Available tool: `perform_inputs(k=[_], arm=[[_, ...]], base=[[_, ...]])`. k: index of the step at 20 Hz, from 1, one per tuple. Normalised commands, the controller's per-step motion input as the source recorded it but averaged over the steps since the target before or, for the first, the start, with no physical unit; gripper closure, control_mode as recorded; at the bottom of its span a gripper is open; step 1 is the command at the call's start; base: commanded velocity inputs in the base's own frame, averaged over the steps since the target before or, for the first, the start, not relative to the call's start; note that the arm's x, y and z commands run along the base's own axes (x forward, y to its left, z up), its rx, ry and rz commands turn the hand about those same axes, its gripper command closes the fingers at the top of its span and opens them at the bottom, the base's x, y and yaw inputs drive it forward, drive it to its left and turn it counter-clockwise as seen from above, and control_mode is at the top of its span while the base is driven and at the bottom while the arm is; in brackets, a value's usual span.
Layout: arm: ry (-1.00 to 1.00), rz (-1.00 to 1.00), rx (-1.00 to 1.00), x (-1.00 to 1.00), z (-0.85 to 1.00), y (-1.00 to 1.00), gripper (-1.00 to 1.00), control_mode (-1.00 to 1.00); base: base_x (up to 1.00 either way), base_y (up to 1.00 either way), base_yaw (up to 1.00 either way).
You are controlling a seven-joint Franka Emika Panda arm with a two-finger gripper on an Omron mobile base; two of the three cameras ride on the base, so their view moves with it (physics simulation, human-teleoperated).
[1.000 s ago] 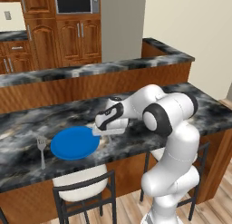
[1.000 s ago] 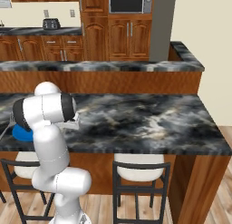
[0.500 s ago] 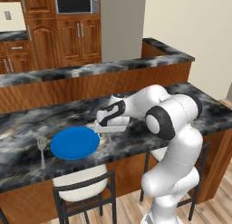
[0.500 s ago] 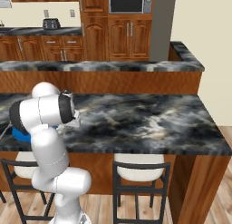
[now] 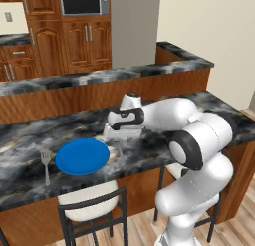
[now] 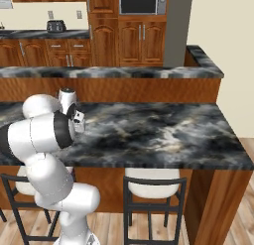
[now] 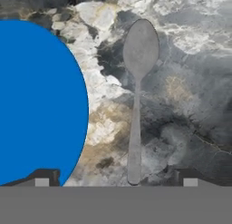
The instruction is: Take the fork and place it on the left side of the plate. Then take the spoon and place it on the right side of the plate. Make sure they're directly next to the plate.
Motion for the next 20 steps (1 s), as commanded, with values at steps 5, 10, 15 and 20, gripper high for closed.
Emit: perform_inputs(k=[5,10,15,20], arm=[[0.00,0.00,0.00,-0.63,0.59,-0.08,-1.00,-1.00],[0.00,0.00,0.00,-0.96,0.49,-0.17,-1.00,-1.00],[0.00,0.00,0.00,-1.00,0.36,-0.29,-1.00,-1.00],[-0.05,0.00,0.00,-1.00,0.21,-0.32,-1.00,-1.00]], base=[[0.00,0.00,0.00],[0.00,0.00,0.00],[0.00,0.00,0.00],[0.00,0.00,0.00]])
